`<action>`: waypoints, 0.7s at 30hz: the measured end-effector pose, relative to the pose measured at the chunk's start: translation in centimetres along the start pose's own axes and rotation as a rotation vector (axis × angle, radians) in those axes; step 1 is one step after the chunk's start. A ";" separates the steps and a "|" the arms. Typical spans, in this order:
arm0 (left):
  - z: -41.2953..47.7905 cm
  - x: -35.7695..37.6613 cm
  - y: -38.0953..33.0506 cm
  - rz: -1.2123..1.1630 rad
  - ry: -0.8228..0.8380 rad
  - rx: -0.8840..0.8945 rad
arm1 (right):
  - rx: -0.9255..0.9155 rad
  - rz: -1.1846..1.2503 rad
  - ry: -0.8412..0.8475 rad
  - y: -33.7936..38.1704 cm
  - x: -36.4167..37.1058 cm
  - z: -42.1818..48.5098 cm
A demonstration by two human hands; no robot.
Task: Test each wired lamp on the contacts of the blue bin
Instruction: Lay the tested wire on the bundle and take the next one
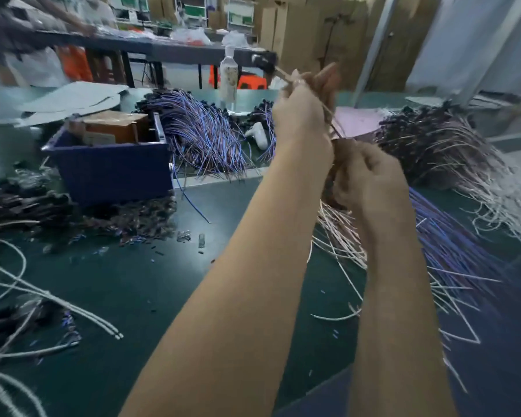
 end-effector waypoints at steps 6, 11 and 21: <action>3.7 -7.6 9.7 0.748 -0.113 -0.268 | 0.247 -0.670 -0.032 -8.0 -3.6 2.1; 2.8 -9.9 16.2 0.834 -0.039 -0.483 | 0.474 -0.763 -0.064 -15.2 -2.3 0.7; 1.9 -11.1 5.8 0.613 -0.094 -0.135 | -0.060 -0.737 -0.307 -5.4 0.7 1.2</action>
Point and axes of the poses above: each hand's wrist, its own z-axis towards the middle knuckle, its own x-axis out of the palm, y = z × x, the point moved 7 cm from there along z, towards the middle knuckle, and after that the axes turned 3 degrees about -x, right-handed, at the moved point
